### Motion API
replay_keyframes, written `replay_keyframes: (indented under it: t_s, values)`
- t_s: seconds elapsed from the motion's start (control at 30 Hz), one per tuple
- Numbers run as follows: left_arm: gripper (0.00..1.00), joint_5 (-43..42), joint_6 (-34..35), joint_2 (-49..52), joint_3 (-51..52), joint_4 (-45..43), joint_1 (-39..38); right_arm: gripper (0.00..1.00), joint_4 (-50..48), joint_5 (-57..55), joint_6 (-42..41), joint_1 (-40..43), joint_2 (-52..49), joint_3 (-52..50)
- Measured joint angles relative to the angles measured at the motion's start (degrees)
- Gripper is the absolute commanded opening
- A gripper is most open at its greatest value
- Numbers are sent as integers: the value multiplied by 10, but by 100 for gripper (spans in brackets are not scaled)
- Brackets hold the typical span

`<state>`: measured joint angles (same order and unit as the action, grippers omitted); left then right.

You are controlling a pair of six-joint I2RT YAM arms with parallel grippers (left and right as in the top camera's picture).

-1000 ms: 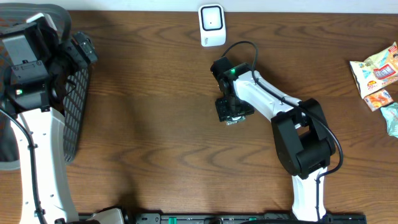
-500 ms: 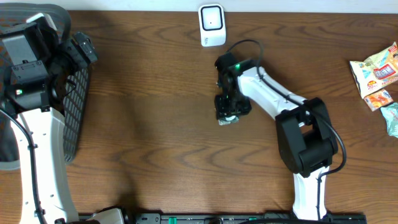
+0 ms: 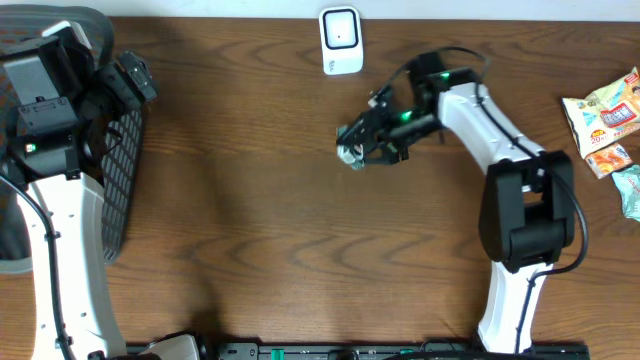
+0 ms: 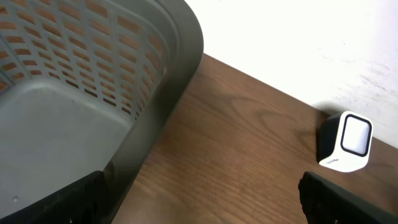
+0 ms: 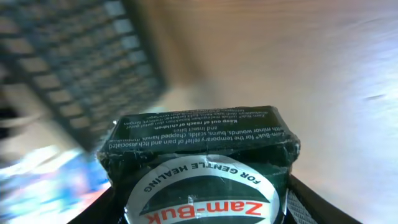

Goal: Scan the item barcode
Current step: 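Hold the Zam-Buk tin up against the scanner face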

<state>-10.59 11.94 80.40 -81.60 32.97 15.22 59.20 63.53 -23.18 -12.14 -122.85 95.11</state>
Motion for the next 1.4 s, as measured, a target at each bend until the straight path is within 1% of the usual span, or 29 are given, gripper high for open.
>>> replay_keyframes:
  t_s: [0.07,0.17,0.33,0.5,0.57,0.63,0.77,0.87,1.17,1.27,1.4]
  values:
    - [98,0,0,0,0,0,0,51,-1,56,-36,9,0,0]
    - [98,0,0,0,0,0,0,47,-20,98,-116,11,0,0]
    - [98,0,0,0,0,0,0,46,-134,128,-289,11,0,1]
    - [98,0,0,0,0,0,0,48,-320,120,-484,11,0,2]
    - [98,0,0,0,0,0,0,48,-383,106,-548,11,0,2]
    - [98,0,0,0,0,0,0,49,-435,85,-605,11,0,2]
    - [98,0,0,0,0,0,0,50,-487,46,-694,11,0,3]
    - [98,0,0,0,0,0,0,51,-496,26,-718,11,0,3]
    - [98,0,0,0,0,0,0,51,-497,16,-718,11,0,3]
    - [98,0,0,0,0,0,0,51,-518,31,-715,13,0,3]
    - [98,0,0,0,0,0,0,50,-563,80,-711,18,0,3]
